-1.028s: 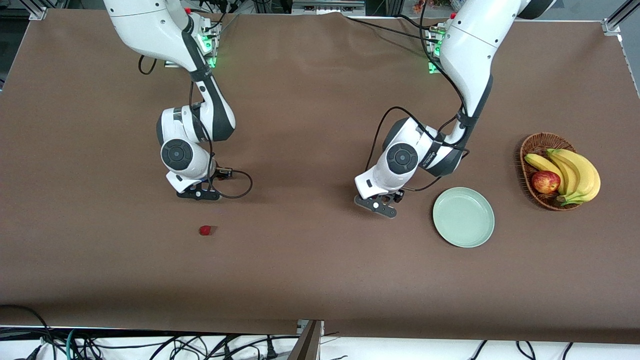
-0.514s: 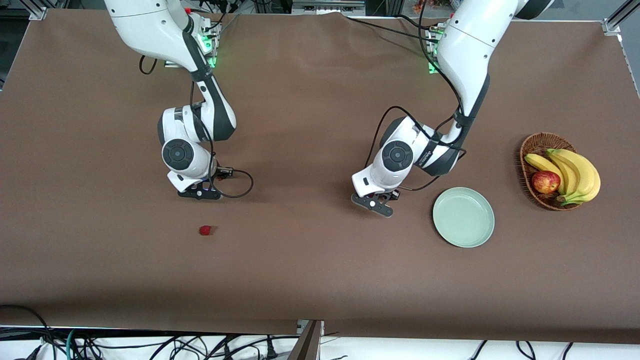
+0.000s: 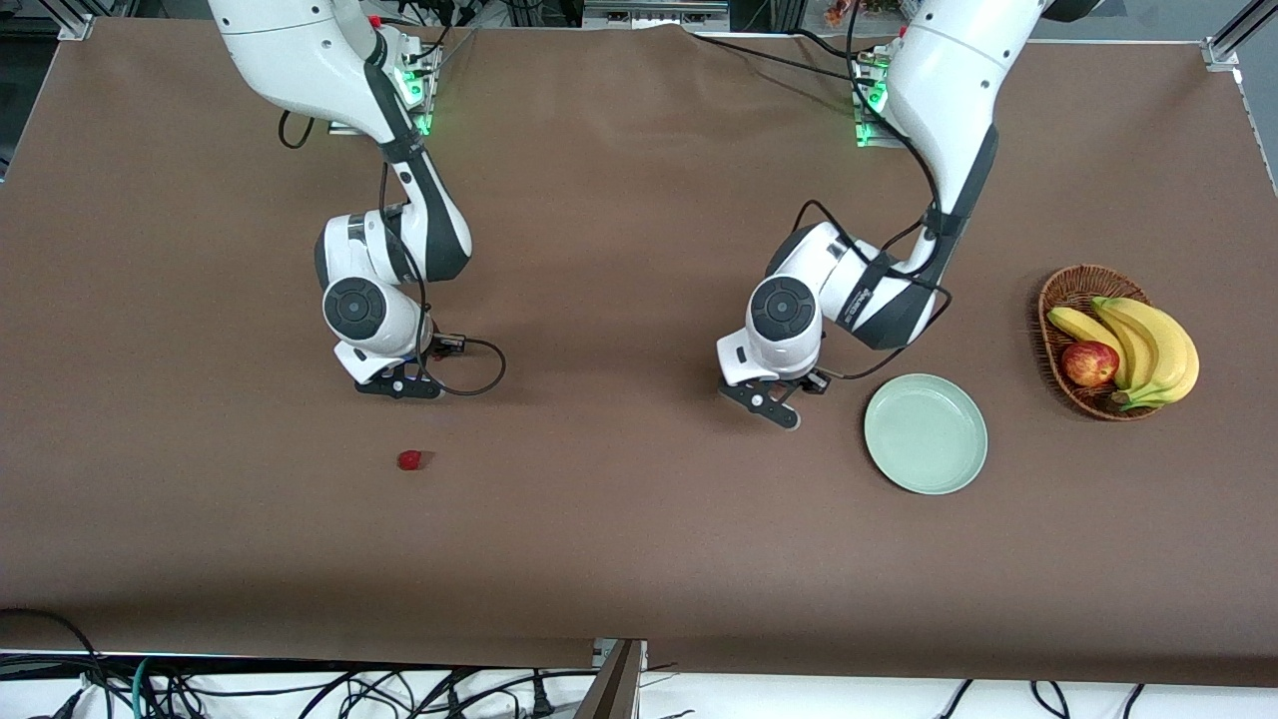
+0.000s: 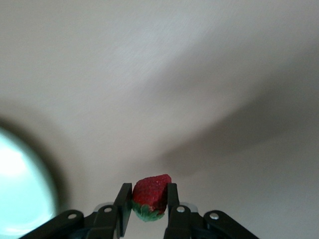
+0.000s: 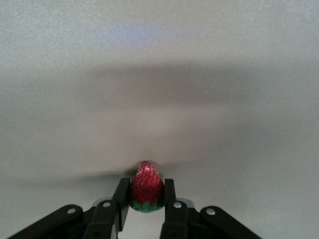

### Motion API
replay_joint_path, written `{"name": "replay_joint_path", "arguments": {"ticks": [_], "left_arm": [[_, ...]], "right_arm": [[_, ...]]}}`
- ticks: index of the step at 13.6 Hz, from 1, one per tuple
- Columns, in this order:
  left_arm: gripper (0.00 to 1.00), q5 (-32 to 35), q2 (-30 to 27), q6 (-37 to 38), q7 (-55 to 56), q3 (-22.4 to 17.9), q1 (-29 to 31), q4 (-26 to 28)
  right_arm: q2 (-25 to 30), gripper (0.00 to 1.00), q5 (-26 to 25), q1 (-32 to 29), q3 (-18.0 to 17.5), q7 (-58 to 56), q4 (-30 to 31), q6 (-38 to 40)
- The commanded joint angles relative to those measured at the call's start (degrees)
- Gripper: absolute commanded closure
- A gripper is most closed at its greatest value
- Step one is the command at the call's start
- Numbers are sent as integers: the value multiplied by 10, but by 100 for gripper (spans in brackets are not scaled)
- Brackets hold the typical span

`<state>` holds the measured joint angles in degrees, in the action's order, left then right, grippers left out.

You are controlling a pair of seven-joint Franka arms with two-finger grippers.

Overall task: Collect all strawberries into plate
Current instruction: 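Drop the strawberry on the plate with the left gripper while the right gripper sets another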

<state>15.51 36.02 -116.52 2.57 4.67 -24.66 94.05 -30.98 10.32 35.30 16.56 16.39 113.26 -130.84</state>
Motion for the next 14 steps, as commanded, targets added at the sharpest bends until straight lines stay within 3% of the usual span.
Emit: {"name": "replay_joint_path", "arguments": {"ticks": [1, 5, 9, 10, 11, 12, 14], "left_arm": [[79, 23, -38, 41, -121, -4, 38, 7], [77, 14, -42, 34, -357, 2, 137, -4], [71, 15, -27, 15, -421, 2, 164, 7], [65, 15, -21, 2, -447, 2, 175, 7], [50, 14, -19, -6, -468, 3, 184, 7], [0, 8, -18, -7, -473, 4, 186, 6], [0, 7, -18, -7, -476, 4, 184, 5]], "right_arm": [[12, 80, 15, 3, -18, -4, -4, 0], [22, 80, 15, 17, -52, 49, -36, 2], [0, 80, 13, 48, -101, 214, -117, 1], [-16, 80, 13, 64, -102, 254, -146, 1], [-30, 80, 14, 82, -102, 289, -169, 1], [-46, 80, 14, 98, -102, 324, -196, 1], [-88, 80, 15, 118, -104, 396, -260, 1]]}}
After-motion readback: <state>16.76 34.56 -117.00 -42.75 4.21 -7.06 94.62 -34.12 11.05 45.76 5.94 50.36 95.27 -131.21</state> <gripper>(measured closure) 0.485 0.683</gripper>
